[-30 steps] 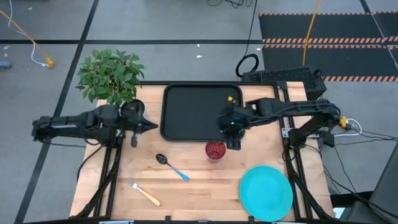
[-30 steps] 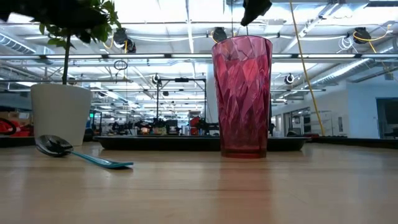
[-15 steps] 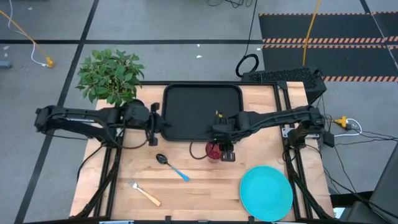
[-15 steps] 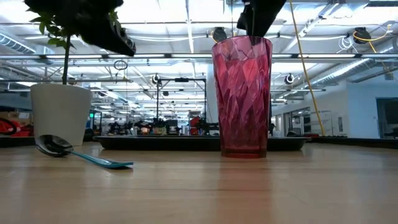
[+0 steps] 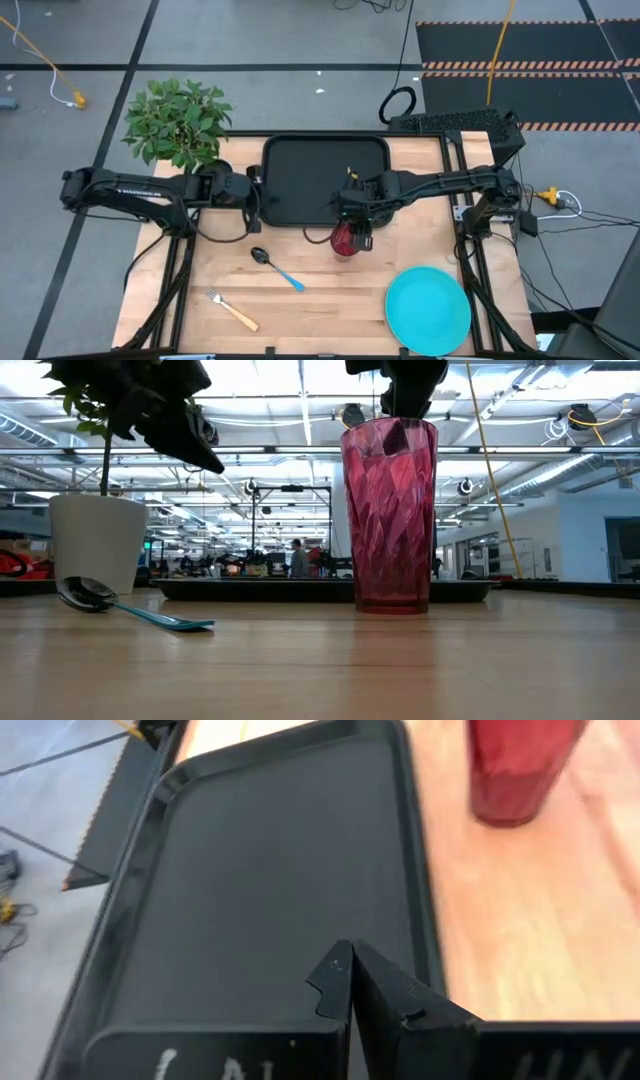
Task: Pick and place plate/cup/fork/spoon on tray
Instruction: Put the red glass on the black serving tray
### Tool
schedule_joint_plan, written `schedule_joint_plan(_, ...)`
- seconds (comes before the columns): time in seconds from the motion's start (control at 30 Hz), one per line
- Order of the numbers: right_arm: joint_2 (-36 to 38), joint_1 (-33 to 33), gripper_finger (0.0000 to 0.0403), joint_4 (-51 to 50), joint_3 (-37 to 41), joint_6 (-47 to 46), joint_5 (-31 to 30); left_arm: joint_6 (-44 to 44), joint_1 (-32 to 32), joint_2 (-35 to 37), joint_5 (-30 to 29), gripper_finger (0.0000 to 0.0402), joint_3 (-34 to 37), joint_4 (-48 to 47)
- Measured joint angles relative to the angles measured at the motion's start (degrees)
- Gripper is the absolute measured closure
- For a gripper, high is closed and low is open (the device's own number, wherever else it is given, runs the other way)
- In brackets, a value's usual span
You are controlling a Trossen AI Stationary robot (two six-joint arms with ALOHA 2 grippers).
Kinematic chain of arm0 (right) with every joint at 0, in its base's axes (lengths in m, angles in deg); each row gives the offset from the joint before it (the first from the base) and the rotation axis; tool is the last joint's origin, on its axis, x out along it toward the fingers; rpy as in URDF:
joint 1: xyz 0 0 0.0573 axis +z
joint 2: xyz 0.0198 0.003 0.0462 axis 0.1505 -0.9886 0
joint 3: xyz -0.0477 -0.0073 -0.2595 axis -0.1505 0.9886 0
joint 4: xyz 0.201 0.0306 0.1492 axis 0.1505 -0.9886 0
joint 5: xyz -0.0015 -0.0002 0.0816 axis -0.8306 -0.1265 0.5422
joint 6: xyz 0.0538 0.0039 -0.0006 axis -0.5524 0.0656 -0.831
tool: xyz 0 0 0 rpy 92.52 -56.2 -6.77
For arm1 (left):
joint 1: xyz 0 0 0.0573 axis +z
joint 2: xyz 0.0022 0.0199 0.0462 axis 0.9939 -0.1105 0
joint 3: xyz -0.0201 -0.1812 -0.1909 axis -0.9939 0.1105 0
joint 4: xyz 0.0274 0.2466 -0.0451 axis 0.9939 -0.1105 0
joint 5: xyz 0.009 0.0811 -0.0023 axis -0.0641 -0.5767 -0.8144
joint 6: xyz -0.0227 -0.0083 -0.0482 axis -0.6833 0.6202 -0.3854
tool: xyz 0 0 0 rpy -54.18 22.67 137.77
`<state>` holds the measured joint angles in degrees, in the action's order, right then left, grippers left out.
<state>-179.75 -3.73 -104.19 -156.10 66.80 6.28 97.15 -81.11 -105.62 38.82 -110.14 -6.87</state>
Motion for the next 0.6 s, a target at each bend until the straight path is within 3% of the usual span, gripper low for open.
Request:
schedule_joint_plan(0.23, 0.0, 0.0, 0.0229, 1.0, 0.2, -1.5, -0.4, 0.0, 0.1, -1.2, -1.7, 0.0392, 0.0, -0.1)
schedule_joint_plan(0.6, -0.1, -0.1, 0.0229, 3.4, 3.8, -2.6, 5.4, -1.6, 0.0, -1.5, -3.0, 0.0392, 0.0, -0.1)
